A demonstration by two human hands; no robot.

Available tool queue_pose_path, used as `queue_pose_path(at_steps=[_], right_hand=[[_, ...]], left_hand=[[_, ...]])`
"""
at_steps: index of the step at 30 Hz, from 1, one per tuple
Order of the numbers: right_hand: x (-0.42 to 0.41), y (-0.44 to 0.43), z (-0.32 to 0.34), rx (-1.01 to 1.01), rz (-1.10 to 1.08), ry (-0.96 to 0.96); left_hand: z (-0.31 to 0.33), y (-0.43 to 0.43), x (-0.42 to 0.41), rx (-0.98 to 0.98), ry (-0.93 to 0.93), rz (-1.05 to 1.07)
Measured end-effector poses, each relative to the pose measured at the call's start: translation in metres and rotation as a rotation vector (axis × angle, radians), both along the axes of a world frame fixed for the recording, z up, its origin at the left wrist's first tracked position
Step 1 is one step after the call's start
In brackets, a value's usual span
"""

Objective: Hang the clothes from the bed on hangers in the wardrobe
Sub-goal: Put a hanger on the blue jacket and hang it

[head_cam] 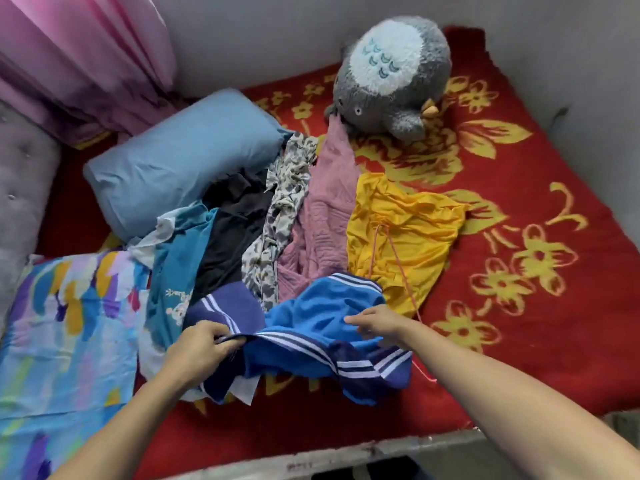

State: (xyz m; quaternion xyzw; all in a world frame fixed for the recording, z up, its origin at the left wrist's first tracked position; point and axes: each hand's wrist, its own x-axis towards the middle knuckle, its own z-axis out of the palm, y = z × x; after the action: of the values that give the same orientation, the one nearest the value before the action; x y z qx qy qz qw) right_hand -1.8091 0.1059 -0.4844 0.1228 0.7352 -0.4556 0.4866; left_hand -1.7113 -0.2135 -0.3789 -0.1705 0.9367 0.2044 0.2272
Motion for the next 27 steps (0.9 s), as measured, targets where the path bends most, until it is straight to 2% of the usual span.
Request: queue_pose_path(at_steps=[3, 6, 10, 12, 15, 19, 21, 23, 27], right_hand=[[-0.024, 0.027, -0.069, 0.286, -0.159, 0.156], [-0.036, 0.044, -0.122, 0.499, -0.048, 0.182], [-0.028, 0.040, -0.173, 0.384, 0.086, 0.056], [-0.024, 0.036, -0.183, 0.327, 0.047, 0.017], [-0.026, 0.038, -0.161, 0.250, -0.050, 0.029], [-0.051, 0.054, -0.098, 0.464, -0.038, 0.288], [-0.070, 0.065, -0.064, 0.497, -0.158, 0.354], [-0.088, 0.079, -0.031, 0.484, -0.259, 0.436], [-0.098, 0.100, 0.039, 0.379, -0.323, 0.645]], left_hand=[[-0.029, 0.016, 0.006, 0.006, 0.102, 0.079], [-0.053, 0.035, 0.009, 0.093, 0.203, 0.179], [-0.075, 0.049, 0.009, 0.199, 0.256, 0.265], [-0.077, 0.053, 0.008, 0.243, 0.254, 0.273], [-0.065, 0.054, 0.003, 0.260, 0.257, 0.274], [-0.031, 0.052, -0.011, 0.205, 0.309, 0.257], [-0.011, 0.049, -0.017, 0.177, 0.353, 0.262], [0.009, 0.045, -0.024, 0.153, 0.395, 0.264], [0.049, 0.040, -0.038, 0.105, 0.475, 0.224]])
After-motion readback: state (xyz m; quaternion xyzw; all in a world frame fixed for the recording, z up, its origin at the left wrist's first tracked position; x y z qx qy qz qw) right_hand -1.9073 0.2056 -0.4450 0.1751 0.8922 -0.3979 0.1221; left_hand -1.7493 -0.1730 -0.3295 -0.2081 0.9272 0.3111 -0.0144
